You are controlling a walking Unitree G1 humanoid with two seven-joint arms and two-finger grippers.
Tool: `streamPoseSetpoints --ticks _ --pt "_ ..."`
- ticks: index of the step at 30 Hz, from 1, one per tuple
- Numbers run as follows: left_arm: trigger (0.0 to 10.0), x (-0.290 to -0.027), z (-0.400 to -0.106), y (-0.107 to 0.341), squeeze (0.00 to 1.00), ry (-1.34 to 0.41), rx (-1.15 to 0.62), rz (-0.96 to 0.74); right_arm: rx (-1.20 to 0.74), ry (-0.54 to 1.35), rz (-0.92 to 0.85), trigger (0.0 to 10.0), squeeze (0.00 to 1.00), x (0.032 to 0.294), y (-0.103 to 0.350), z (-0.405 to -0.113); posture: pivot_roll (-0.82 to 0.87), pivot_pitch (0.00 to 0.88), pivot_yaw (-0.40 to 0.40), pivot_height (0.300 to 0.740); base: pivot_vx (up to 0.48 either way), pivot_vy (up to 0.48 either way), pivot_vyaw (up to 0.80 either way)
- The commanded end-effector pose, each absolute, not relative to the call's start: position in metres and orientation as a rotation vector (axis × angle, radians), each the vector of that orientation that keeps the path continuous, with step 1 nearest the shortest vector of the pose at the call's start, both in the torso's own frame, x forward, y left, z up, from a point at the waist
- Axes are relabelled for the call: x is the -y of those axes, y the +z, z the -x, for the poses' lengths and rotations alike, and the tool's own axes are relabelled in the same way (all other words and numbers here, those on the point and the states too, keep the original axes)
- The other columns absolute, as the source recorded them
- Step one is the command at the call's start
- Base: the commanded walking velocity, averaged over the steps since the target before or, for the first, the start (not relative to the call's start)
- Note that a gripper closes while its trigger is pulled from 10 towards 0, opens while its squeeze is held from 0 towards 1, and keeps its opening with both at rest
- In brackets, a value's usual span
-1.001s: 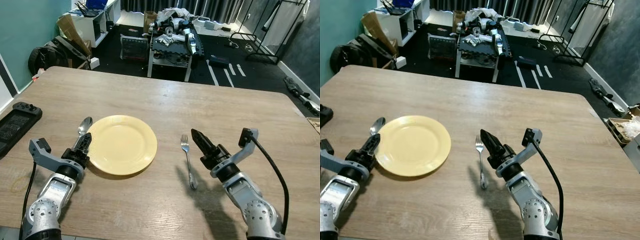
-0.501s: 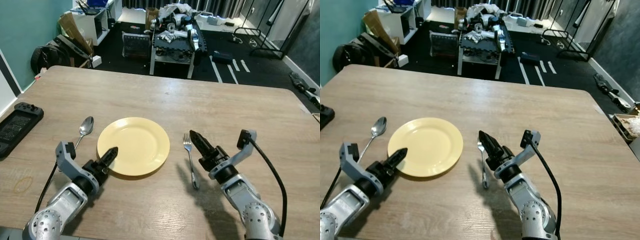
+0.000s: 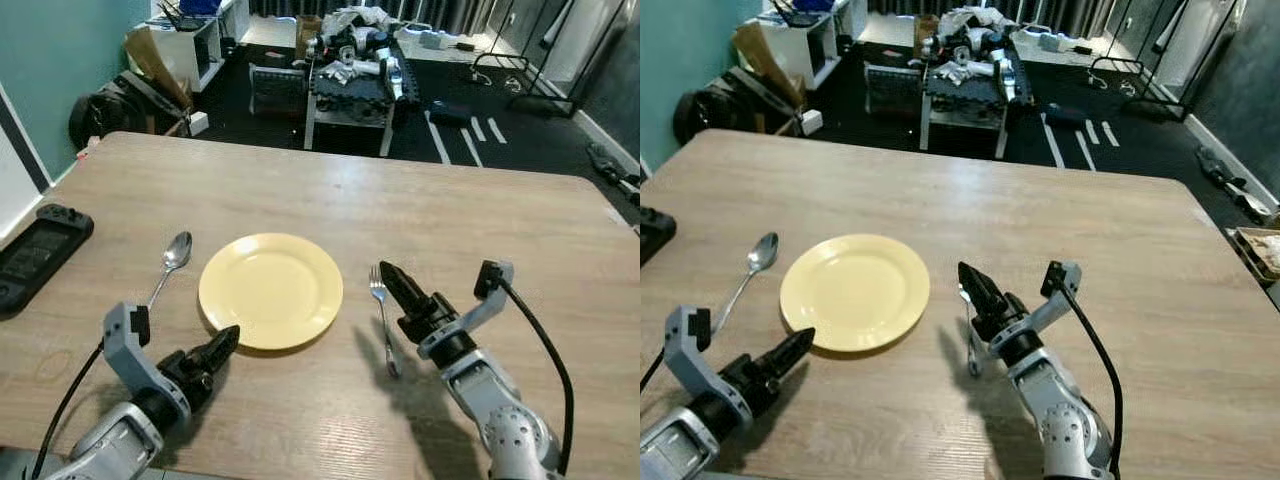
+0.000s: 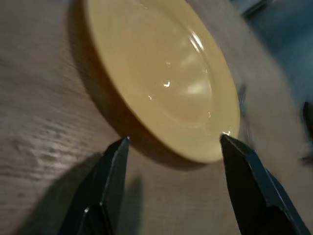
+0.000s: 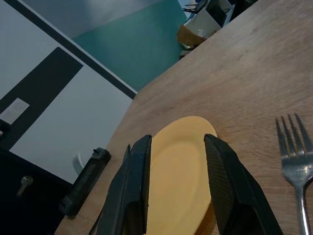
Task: Setting the table
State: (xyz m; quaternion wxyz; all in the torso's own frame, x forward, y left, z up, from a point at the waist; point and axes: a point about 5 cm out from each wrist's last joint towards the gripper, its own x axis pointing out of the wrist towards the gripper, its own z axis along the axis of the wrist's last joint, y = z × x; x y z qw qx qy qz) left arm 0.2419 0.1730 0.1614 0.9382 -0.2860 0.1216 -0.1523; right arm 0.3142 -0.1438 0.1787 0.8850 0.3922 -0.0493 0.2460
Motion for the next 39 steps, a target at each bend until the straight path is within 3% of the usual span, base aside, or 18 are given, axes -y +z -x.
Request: streamPoseSetpoints --ticks 1,2,3,4,5,8,12,15,20,23,27,31,35,39 --pt "10.0 -0.168 -0.236 0.166 0.00 -0.331 -0.258 0.467 0.090 0.496 -0.804 10.0 0.00 0.147 0.175 -0.313 0.17 0.124 0.029 0.740 0.000 0.000 0.00" --pt "10.0 -0.165 -0.233 0.175 0.00 -0.370 -0.246 0.311 0.091 0.486 -0.761 10.0 0.00 0.148 0.176 -0.313 0.17 0.124 0.029 0.740 0.000 0.000 0.00" --pt "10.0 -0.165 -0.233 0.175 0.00 -0.370 -0.246 0.311 0.091 0.486 -0.761 10.0 0.00 0.148 0.176 -0.313 0.17 0.124 0.029 0.740 0.000 0.000 0.00" --pt "10.0 -0.161 -0.229 0.185 0.00 -0.416 -0.230 0.119 0.104 0.461 -0.694 10.0 0.00 0.150 0.178 -0.313 0.17 0.124 0.029 0.740 0.000 0.000 0.00" --pt "10.0 -0.161 -0.229 0.190 0.00 -0.427 -0.225 0.030 0.112 0.447 -0.664 10.0 0.00 0.151 0.179 -0.313 0.17 0.124 0.029 0.740 0.000 0.000 0.00" --pt "10.0 -0.162 -0.232 0.199 0.00 -0.426 -0.208 -0.118 0.129 0.401 -0.591 10.0 0.00 0.155 0.181 -0.313 0.18 0.122 0.031 0.740 0.000 0.000 0.00" --pt "10.0 -0.168 -0.243 0.215 0.00 -0.347 -0.117 -0.205 0.146 0.324 -0.450 10.0 0.00 0.160 0.183 -0.314 0.18 0.116 0.035 0.740 0.000 0.000 0.00" --pt "10.0 -0.180 -0.257 0.234 0.00 -0.183 0.009 -0.257 0.140 0.211 -0.343 10.0 0.00 0.171 0.182 -0.315 0.17 0.105 0.046 0.740 0.000 0.000 0.00" --pt "10.0 -0.189 -0.267 0.247 0.00 -0.078 0.059 -0.225 0.136 0.006 -0.293 10.0 0.00 0.195 0.185 -0.316 0.16 0.095 0.055 0.740 0.000 0.000 0.00" --pt "10.0 -0.187 -0.268 0.247 0.00 -0.140 0.055 -0.226 0.125 -0.110 -0.288 10.0 0.00 0.209 0.187 -0.317 0.15 0.087 0.057 0.740 0.000 0.000 0.00" --pt "10.0 -0.184 -0.268 0.245 0.00 -0.183 0.029 -0.216 0.122 -0.132 -0.286 10.0 0.00 0.213 0.187 -0.316 0.15 0.078 0.058 0.740 0.000 0.000 0.00" --pt "10.0 -0.181 -0.277 0.237 0.00 -0.291 -0.093 -0.248 0.086 -0.183 -0.089 10.0 0.00 0.216 0.181 -0.314 0.15 0.070 0.055 0.740 0.000 0.000 0.00" --pt "10.0 -0.197 -0.287 0.247 0.00 -0.267 -0.049 -0.468 0.091 -0.292 0.135 10.0 0.00 0.226 0.188 -0.307 0.14 0.059 0.056 0.740 0.000 0.000 0.00" --pt "10.0 -0.215 -0.294 0.255 0.00 -0.202 0.006 -0.557 0.116 -0.264 0.128 10.0 0.00 0.234 0.201 -0.299 0.14 0.053 0.059 0.740 0.000 0.000 0.00"
